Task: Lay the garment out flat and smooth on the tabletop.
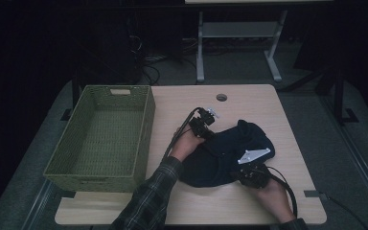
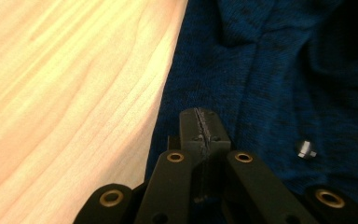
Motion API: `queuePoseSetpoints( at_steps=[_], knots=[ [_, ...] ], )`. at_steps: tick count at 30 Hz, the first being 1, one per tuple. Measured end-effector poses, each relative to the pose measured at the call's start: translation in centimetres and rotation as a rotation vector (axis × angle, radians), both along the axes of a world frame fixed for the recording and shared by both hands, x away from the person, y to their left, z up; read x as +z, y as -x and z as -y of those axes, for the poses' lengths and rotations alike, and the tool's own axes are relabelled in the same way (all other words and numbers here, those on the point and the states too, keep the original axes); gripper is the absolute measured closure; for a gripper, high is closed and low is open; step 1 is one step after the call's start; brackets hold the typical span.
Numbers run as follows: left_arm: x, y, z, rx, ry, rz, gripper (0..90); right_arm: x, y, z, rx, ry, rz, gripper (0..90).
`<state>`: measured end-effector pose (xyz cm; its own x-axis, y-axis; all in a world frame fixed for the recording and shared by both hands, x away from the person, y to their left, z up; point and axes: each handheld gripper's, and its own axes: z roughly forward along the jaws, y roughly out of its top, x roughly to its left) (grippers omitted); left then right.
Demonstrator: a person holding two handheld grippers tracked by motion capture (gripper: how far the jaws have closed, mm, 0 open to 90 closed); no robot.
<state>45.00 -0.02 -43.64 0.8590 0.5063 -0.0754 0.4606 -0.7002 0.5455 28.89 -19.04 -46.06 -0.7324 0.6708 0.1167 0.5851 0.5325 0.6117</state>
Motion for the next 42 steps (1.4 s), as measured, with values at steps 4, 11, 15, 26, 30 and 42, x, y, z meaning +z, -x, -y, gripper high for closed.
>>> queuePoseSetpoints(
  at_steps=[4,11,15,26,30,42],
  knots=[
    [-1.1,-0.3,0.3,0.006,-0.022,-0.024,90.0,0.0,0.0,0.0,0.002,0.000,0.000,89.9],
    [-1.3,-0.2,0.4,0.004,-0.035,-0.033,90.0,0.0,0.0,0.0,0.001,-0.001,0.000,89.9],
    [-1.3,-0.1,0.2,0.005,-0.041,-0.048,90.0,0.0,0.0,0.1,0.003,0.001,-0.003,89.9],
    [-1.2,1.6,-1.0,0.001,-0.051,-0.069,90.0,0.3,-0.1,1.2,-0.022,0.035,-0.008,89.9],
    [-1.1,2.5,-1.5,0.004,-0.050,-0.071,90.0,0.3,-0.3,1.9,-0.044,0.040,-0.012,89.9],
    [-1.3,5.4,-4.0,-0.011,-0.010,-0.113,90.0,0.2,-1.5,3.4,-0.090,0.040,-0.002,89.9]
  ],
)
